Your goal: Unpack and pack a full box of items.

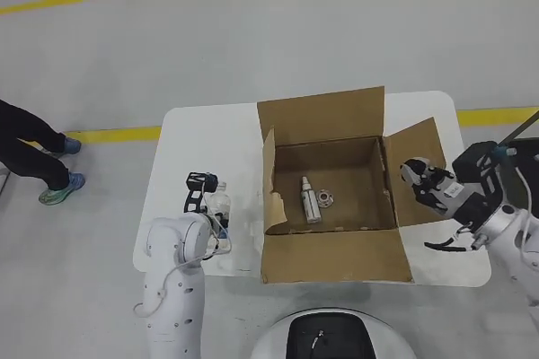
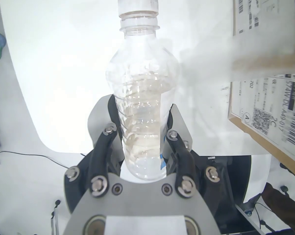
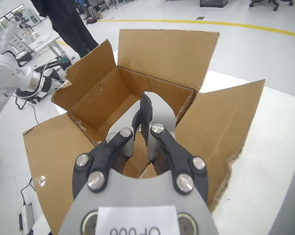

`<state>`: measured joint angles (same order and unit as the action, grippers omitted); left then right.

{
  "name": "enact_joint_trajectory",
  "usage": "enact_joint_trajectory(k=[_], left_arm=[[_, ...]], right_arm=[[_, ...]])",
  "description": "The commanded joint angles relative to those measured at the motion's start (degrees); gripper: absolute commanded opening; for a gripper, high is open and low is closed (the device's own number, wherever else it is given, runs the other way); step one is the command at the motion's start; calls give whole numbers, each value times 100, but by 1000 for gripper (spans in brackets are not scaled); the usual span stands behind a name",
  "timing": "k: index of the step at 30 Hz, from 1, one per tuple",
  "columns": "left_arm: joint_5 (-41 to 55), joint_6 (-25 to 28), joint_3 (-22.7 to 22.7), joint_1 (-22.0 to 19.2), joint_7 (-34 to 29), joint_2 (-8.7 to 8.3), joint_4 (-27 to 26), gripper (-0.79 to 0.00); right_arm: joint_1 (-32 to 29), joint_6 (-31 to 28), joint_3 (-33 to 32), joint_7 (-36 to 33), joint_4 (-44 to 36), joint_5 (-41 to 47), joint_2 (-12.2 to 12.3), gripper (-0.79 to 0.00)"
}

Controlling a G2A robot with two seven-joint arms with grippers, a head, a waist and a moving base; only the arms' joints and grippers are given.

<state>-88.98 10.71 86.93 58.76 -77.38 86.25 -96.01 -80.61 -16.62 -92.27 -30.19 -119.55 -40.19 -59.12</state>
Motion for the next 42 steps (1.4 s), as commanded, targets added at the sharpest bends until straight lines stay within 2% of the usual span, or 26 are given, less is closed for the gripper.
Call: enact_joint_trajectory(k=[1,6,12,13,14,15,25,26,29,39,42], left_arm=[[-8,31,-20,-46,45,-13,216,-785],[65,-17,-27,-163,143,-38,685,-785],[243,39,-54,-297,132,-68,952,-785],[261,96,-70,-315,109,-75,981,-683],[224,141,-88,-331,99,-85,996,-480],[224,141,-88,-331,99,-85,996,0],[224,141,-88,-331,99,-85,996,0],[220,121,-82,-277,260,-91,967,0],[122,91,-58,-158,452,-121,695,0],[281,-33,-32,65,304,-177,-503,0],[415,-69,-32,108,305,-189,-906,0]], right_arm=[[252,457,351,-357,-96,-400,-12,-785],[972,1391,1381,-937,17,-827,-109,-785],[1541,1741,2160,-1084,418,-1043,-226,-785],[1581,1764,2200,-1077,455,-1038,-237,-785],[1603,1776,2230,-1067,494,-1042,-246,-785],[1619,1753,2254,-1072,517,-1025,-252,-785],[1630,1702,2256,-1050,537,-1013,-255,-785],[1630,1702,2256,-1050,537,-1013,-255,-785],[1630,1702,2256,-1050,537,-1013,-255,-785],[1579,1718,2266,-945,570,-965,-265,-785],[1628,2014,2357,-966,636,-1021,-299,-785]])
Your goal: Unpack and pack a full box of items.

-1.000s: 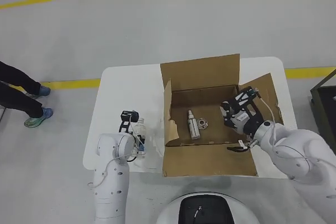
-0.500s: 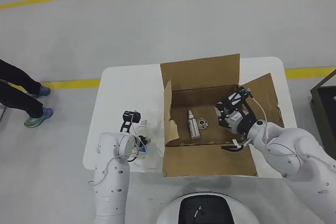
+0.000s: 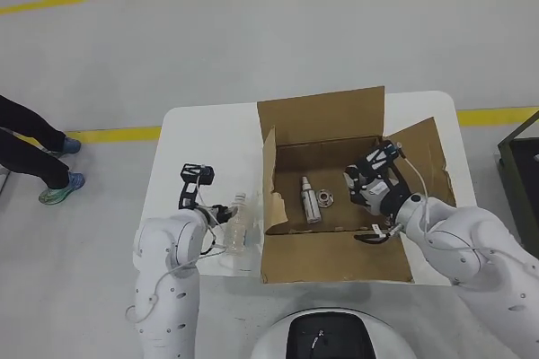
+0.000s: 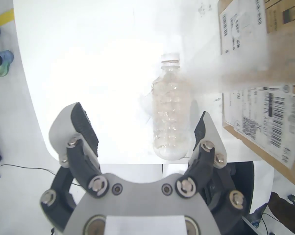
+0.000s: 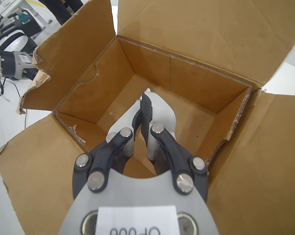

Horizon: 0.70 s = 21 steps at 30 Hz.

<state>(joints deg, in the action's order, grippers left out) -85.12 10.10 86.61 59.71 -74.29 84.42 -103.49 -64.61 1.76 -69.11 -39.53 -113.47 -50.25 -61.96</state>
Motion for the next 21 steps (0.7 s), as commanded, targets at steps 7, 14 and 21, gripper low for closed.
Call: enact_joint_trajectory(k=[7,14,21], left_arm=[[161,-165,-8,48,33,-25,-762,0],[161,-165,-8,48,33,-25,-762,0],[161,-165,-8,48,33,-25,-762,0]], right_arm=[[635,1387,854,-603,280,-243,-223,-785],[851,1540,1142,-663,434,-290,-300,-785],[851,1540,1142,-663,434,-290,-300,-785]])
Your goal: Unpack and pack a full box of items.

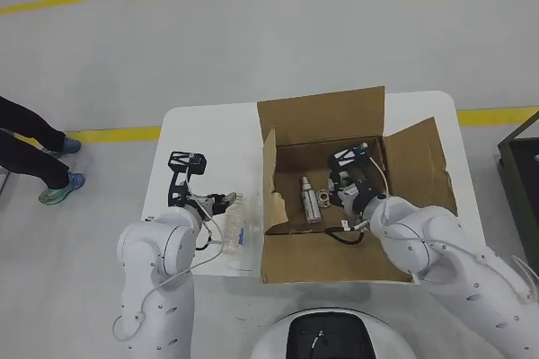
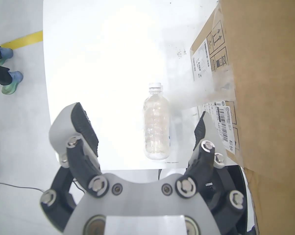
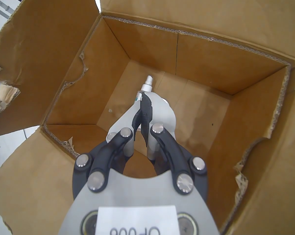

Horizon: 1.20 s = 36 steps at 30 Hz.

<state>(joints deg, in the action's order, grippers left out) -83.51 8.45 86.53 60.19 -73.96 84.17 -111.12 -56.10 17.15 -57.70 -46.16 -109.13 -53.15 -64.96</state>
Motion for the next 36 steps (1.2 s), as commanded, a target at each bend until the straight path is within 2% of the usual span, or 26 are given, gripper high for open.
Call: enact_joint_trajectory(k=[1,3,8,14,19,22,33,36], left_arm=[[0,0,0,0,0,0,0,0],[0,0,0,0,0,0,0,0],[0,0,0,0,0,0,0,0],[0,0,0,0,0,0,0,0],[0,0,0,0,0,0,0,0],[0,0,0,0,0,0,0,0],[0,0,0,0,0,0,0,0],[0,0,0,0,0,0,0,0]], right_arm=[[0,0,0,0,0,0,0,-785],[-35,39,-15,36,19,-56,0,-785],[181,944,257,-59,260,-445,-127,-785],[1023,1872,1134,-185,1114,-447,-512,-785],[1629,2389,1733,-124,2043,-99,-904,-785],[1842,2470,2004,-115,2431,-93,-1072,-785],[1842,2470,2004,-115,2431,-93,-1072,-785],[1765,2422,2028,-42,2487,-404,-1067,-785]])
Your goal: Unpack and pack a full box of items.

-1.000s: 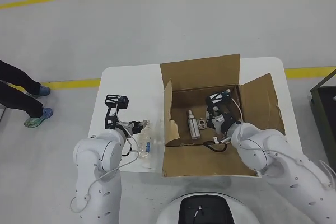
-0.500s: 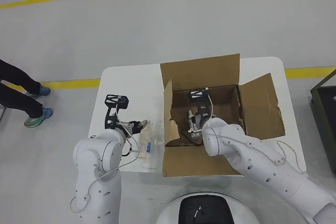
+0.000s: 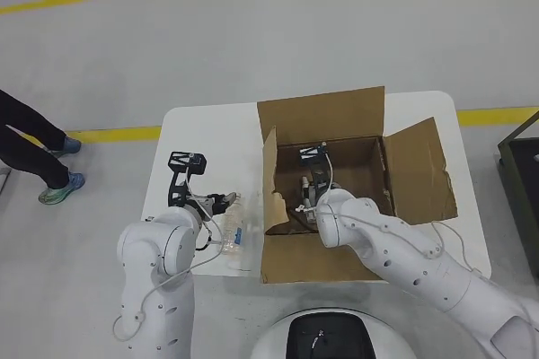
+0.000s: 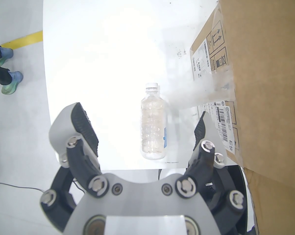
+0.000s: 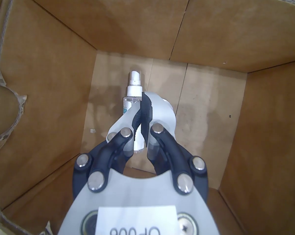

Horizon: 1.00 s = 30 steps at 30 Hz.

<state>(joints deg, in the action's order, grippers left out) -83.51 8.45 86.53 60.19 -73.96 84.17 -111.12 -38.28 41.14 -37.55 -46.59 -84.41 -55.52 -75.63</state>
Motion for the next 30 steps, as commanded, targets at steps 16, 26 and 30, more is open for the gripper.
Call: enact_joint_trajectory(k=[16,26,30], left_arm=[[0,0,0,0,0,0,0,0],[0,0,0,0,0,0,0,0],[0,0,0,0,0,0,0,0]], right_arm=[[394,427,652,-267,1114,-506,-682,-456],[501,337,616,-221,1665,-484,-973,-453],[497,311,556,-216,1819,-440,-1064,-446]])
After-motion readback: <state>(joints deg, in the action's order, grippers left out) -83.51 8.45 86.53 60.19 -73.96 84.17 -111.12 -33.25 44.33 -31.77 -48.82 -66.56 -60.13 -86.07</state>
